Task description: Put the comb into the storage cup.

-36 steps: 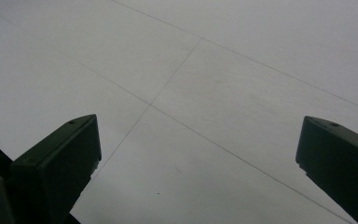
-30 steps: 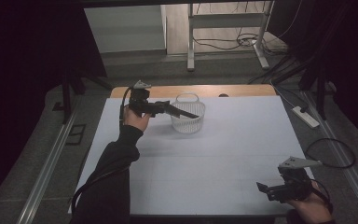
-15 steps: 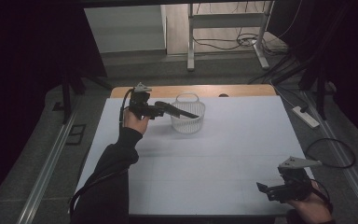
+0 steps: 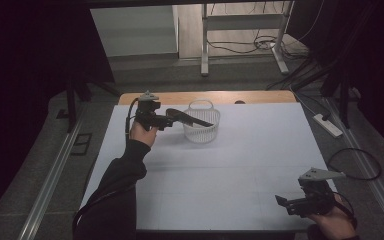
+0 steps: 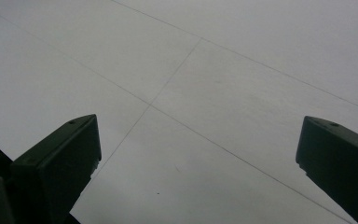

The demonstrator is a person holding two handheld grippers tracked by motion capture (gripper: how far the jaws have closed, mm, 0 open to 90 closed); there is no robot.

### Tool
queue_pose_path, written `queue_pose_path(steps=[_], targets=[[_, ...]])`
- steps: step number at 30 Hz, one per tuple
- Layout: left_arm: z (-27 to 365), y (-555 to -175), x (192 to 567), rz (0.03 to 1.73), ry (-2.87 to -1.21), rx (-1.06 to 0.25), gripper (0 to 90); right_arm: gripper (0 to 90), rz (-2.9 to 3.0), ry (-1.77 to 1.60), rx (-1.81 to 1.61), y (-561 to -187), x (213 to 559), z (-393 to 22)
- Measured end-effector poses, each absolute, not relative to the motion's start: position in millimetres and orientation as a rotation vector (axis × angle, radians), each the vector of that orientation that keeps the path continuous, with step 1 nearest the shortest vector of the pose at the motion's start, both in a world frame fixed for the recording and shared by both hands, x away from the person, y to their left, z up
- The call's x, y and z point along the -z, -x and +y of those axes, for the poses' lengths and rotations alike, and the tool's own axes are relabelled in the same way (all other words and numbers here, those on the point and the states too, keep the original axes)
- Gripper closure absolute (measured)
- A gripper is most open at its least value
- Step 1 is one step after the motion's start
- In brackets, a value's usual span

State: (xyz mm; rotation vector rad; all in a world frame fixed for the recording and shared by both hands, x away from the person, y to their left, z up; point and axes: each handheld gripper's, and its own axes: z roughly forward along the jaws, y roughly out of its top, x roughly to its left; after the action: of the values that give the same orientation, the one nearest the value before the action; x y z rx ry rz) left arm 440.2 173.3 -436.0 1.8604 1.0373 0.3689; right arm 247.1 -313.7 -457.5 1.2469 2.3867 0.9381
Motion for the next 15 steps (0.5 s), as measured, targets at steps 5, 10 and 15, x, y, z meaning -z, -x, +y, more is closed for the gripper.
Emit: queue_pose_path(steps=[5,10,15], targets=[[175.9,-436.2,436.4,1.036,-1.851,-0.369,0.0,0.0,2.382,-1.247,-0.939,-246.7,457.3,-313.9],[178.8,-432.2,436.7,1.04,-1.847,-0.368,0.0,0.0,2.375,-1.252,-0.944,-246.2,457.0,-314.7],[179.5,-429.5,435.6,1.042,-1.843,-0.367,0.0,0.0,2.359,-1.262,-0.948,-245.3,456.4,-315.7]])
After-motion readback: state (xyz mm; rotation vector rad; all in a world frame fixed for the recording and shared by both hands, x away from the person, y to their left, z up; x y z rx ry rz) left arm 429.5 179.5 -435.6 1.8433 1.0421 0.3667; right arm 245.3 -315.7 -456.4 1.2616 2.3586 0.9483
